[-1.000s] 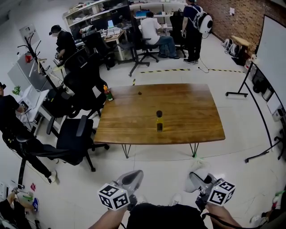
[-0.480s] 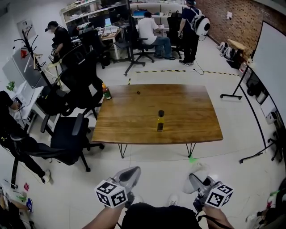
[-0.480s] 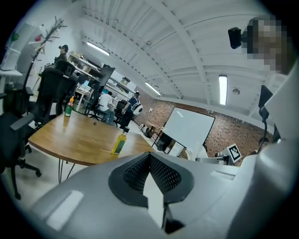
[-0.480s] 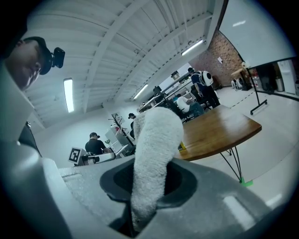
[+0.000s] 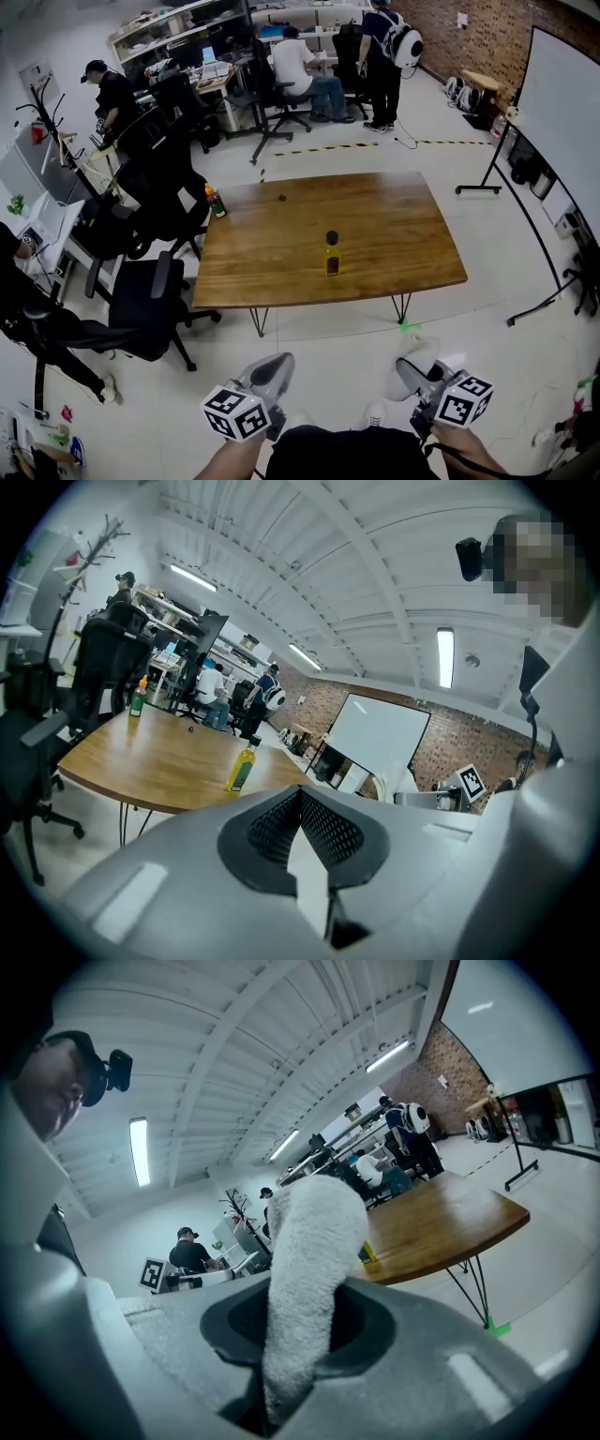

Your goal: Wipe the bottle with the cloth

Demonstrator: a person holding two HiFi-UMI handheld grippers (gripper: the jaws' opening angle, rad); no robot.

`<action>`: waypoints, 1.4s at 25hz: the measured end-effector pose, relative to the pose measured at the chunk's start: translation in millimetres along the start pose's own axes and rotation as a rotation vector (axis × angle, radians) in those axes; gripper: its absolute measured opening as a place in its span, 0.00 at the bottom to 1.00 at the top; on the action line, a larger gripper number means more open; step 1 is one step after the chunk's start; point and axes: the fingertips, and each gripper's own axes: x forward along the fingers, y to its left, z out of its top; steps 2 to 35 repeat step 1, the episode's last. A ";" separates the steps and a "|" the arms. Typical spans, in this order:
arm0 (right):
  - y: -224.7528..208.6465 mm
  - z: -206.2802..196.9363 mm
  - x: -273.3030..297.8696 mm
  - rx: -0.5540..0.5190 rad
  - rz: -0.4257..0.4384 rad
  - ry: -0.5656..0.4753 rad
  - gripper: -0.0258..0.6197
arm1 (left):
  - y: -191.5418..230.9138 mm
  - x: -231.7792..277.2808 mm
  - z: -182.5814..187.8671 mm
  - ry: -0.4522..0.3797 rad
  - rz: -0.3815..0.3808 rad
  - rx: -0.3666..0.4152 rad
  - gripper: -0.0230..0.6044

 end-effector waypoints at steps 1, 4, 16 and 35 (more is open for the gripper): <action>-1.5 3.3 0.1 -0.002 0.002 0.000 0.15 | -0.7 2.6 1.9 -0.009 -0.001 0.001 0.06; -1.5 3.3 0.1 -0.002 0.002 0.000 0.15 | -0.7 2.6 1.9 -0.009 -0.001 0.001 0.06; -1.5 3.3 0.1 -0.002 0.002 0.000 0.15 | -0.7 2.6 1.9 -0.009 -0.001 0.001 0.06; -1.5 3.3 0.1 -0.002 0.002 0.000 0.15 | -0.7 2.6 1.9 -0.009 -0.001 0.001 0.06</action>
